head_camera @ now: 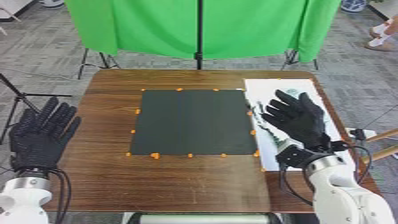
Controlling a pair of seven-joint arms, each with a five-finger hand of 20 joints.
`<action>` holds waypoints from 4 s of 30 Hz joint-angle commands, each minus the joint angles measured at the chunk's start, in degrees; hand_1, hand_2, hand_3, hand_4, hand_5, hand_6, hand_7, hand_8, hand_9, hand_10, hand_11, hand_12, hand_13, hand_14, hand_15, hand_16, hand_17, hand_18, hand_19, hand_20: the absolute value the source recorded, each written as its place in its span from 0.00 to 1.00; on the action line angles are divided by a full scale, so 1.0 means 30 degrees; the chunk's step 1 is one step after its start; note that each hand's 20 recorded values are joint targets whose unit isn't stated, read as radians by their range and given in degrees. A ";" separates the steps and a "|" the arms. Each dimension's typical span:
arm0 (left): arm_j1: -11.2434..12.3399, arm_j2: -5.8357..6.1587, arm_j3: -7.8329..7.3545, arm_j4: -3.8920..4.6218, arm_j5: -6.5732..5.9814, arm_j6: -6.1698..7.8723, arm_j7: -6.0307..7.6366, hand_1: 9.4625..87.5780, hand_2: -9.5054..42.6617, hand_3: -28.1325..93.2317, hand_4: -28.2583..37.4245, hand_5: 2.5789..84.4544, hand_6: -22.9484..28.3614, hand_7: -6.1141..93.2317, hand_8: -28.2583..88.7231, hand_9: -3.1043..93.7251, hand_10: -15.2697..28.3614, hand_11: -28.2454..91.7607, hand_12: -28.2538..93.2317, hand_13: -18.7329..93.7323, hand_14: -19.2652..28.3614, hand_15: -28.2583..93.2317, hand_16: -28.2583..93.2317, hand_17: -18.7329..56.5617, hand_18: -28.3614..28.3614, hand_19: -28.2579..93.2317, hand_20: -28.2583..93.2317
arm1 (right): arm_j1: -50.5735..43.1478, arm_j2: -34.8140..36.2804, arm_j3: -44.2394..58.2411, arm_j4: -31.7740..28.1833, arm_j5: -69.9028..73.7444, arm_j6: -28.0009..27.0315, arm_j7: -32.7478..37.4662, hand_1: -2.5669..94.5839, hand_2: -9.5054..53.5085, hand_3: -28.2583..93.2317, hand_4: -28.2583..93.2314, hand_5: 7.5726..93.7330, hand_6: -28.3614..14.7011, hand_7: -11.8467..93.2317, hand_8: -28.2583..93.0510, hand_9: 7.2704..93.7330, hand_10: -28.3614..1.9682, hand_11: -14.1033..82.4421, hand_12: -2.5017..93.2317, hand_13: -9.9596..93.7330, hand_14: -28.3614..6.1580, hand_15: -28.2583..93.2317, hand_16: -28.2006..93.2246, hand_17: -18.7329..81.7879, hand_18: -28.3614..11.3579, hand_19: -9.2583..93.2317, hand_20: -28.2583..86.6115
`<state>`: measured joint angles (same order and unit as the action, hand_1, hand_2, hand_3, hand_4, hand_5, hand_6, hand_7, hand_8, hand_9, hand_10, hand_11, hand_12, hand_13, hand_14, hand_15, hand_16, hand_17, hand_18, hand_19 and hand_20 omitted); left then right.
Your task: Arrange flowers
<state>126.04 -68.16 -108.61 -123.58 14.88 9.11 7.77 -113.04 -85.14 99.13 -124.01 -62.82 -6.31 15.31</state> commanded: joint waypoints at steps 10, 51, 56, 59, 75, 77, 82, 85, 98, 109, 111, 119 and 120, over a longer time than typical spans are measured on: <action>0.0004 -0.0287 -0.0119 0.0144 -0.0150 0.0162 0.0204 0.26 0.41 0.82 0.00 0.51 0.60 0.16 0.17 0.40 0.64 0.34 0.32 0.41 0.64 0.41 0.18 0.24 0.67 0.40 0.33 | -0.0163 -0.0147 0.1485 -0.0660 -0.3757 -0.1761 -0.0402 0.29 0.03 0.88 0.02 0.33 0.53 0.28 0.12 0.32 0.47 0.23 0.13 0.39 0.46 0.30 0.33 0.31 0.30 0.28 0.35; 0.0426 -0.0379 0.0075 -0.0012 -0.0591 0.0589 -0.0128 0.26 0.42 0.82 0.00 0.52 0.60 0.17 0.17 0.41 0.66 0.36 0.33 0.40 0.66 0.42 0.19 0.22 0.69 0.42 0.34 | -0.2578 0.2996 -0.3596 0.0995 -3.0902 -0.0983 0.2508 0.39 0.00 0.81 0.00 0.45 0.46 0.50 0.10 0.41 0.24 0.60 0.33 0.46 0.23 0.79 0.41 0.38 0.15 0.78 0.44; 0.0479 -0.0471 0.0074 -0.0081 -0.0946 0.0483 -0.0196 0.27 0.42 0.82 0.00 0.52 0.60 0.17 0.17 0.41 0.65 0.36 0.33 0.40 0.66 0.42 0.19 0.22 0.70 0.43 0.34 | -0.2248 0.2629 -0.3935 0.1866 -3.1148 -0.0644 0.2378 0.40 0.00 0.81 0.00 0.47 0.47 0.51 0.11 0.41 0.23 0.65 0.35 0.47 0.23 0.80 0.42 0.39 0.14 0.79 0.44; 0.0489 -0.0444 0.0084 -0.0077 -0.1339 0.0502 -0.0079 0.26 0.42 0.82 0.00 0.52 0.60 0.17 0.17 0.41 0.66 0.36 0.33 0.40 0.68 0.43 0.20 0.22 0.70 0.43 0.34 | -0.2145 0.2373 -0.4141 0.2637 -3.1128 0.0028 0.2287 0.45 0.00 0.82 0.00 0.49 0.50 0.55 0.09 0.42 0.26 0.68 0.35 0.49 0.26 0.81 0.43 0.40 0.15 0.80 0.44; 0.0617 -0.0654 -0.0029 -0.0057 -0.1442 0.0256 -0.0350 0.26 0.42 0.82 0.00 0.52 0.60 0.17 0.17 0.42 0.66 0.36 0.34 0.41 0.71 0.49 0.20 0.20 0.72 0.45 0.35 | -0.2842 0.1370 -0.4599 0.4701 -3.2687 0.0282 0.1853 1.00 0.00 0.00 0.41 0.57 0.65 0.72 0.30 0.57 0.46 0.69 0.51 0.60 0.37 0.82 0.52 0.46 0.15 0.84 0.50; 0.0616 -0.0682 0.0004 -0.0046 -0.1490 0.0226 -0.0379 0.26 0.42 0.82 0.00 0.52 0.60 0.17 0.17 0.42 0.66 0.36 0.34 0.41 0.71 0.49 0.20 0.20 0.72 0.45 0.35 | -0.2756 0.1417 -0.4642 0.4897 -3.2988 0.0084 0.1765 1.00 0.00 0.00 0.42 0.57 0.66 0.72 0.30 0.57 0.46 0.69 0.50 0.60 0.37 0.82 0.52 0.46 0.16 0.84 0.50; 0.0491 -0.0628 0.0134 0.0063 -0.1534 0.0261 -0.0437 0.26 0.42 0.82 0.00 0.52 0.60 0.17 0.17 0.42 0.67 0.36 0.34 0.41 0.71 0.49 0.20 0.20 0.72 0.45 0.35 | -0.2473 0.1320 -0.4702 0.5528 -3.3253 0.0021 0.1799 1.00 0.00 0.00 0.49 0.58 0.65 0.71 0.30 0.59 0.49 0.64 0.54 0.60 0.39 0.81 0.57 0.47 0.15 0.85 0.51; 0.0515 -0.0603 0.0155 0.0072 -0.1623 0.0276 -0.0413 0.26 0.42 0.82 0.00 0.52 0.60 0.17 0.17 0.42 0.67 0.36 0.34 0.41 0.71 0.49 0.20 0.20 0.72 0.45 0.35 | -0.2320 0.1148 -0.4665 0.6029 -3.3627 0.0212 0.1675 1.00 0.00 0.00 0.53 0.61 0.64 0.69 0.31 0.62 0.49 0.59 0.56 0.60 0.41 0.79 0.59 0.47 0.15 0.85 0.51; 0.0542 -0.0711 0.0097 0.0077 -0.1661 0.0120 -0.0599 0.26 0.41 0.82 0.00 0.52 0.60 0.17 0.17 0.42 0.67 0.36 0.34 0.41 0.71 0.49 0.20 0.20 0.72 0.45 0.35 | -0.2674 0.0885 -0.4334 0.6813 -3.4327 -0.0230 0.1269 1.00 0.00 0.10 0.68 0.67 0.66 0.72 0.35 0.80 0.66 0.38 0.57 0.73 0.65 0.66 0.65 0.52 0.20 1.00 0.44; 0.0435 -0.0652 0.0117 0.0152 -0.1742 0.0034 -0.0714 0.28 0.37 0.82 0.00 0.52 0.61 0.17 0.17 0.42 0.67 0.36 0.34 0.42 0.70 0.49 0.20 0.20 0.72 0.45 0.35 | -0.2872 0.1431 -0.4442 0.6253 -3.2945 0.1900 0.1785 0.75 0.00 0.89 0.03 0.64 0.67 0.69 0.34 0.75 0.63 0.35 0.57 0.69 0.62 0.66 0.63 0.47 0.24 1.00 0.45; 0.0475 -0.0657 0.0092 0.0126 -0.1740 0.0042 -0.0776 0.28 0.37 0.82 0.00 0.52 0.61 0.17 0.17 0.42 0.66 0.36 0.34 0.42 0.70 0.50 0.20 0.20 0.72 0.45 0.35 | -0.2921 0.1503 -0.4423 0.5988 -3.2572 0.1922 0.1936 0.74 0.02 0.91 0.04 0.64 0.66 0.68 0.33 0.75 0.62 0.35 0.57 0.69 0.62 0.65 0.62 0.47 0.25 1.00 0.45; 0.0485 -0.0655 0.0143 0.0078 -0.1866 0.0107 -0.0776 0.28 0.39 0.81 0.00 0.52 0.60 0.17 0.17 0.42 0.67 0.37 0.34 0.42 0.71 0.50 0.20 0.21 0.72 0.45 0.35 | -0.3030 0.1712 -0.4654 0.5279 -3.1482 0.2146 0.2728 0.71 0.00 0.90 0.06 0.64 0.66 0.66 0.33 0.75 0.60 0.34 0.54 0.69 0.62 0.63 0.60 0.48 0.23 1.00 0.43; 0.0478 -0.0641 0.0151 0.0085 -0.1876 0.0095 -0.0744 0.28 0.39 0.81 0.00 0.52 0.60 0.17 0.17 0.42 0.67 0.37 0.34 0.42 0.71 0.50 0.20 0.20 0.72 0.45 0.35 | -0.3121 0.1806 -0.4747 0.5038 -3.1134 0.2652 0.3025 0.69 0.00 0.90 0.06 0.60 0.64 0.67 0.31 0.73 0.58 0.34 0.53 0.68 0.62 0.63 0.60 0.48 0.23 1.00 0.42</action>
<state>126.86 -69.72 -108.44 -123.67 9.78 9.74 5.98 -115.95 -79.93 87.05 -115.70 -160.08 2.69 20.55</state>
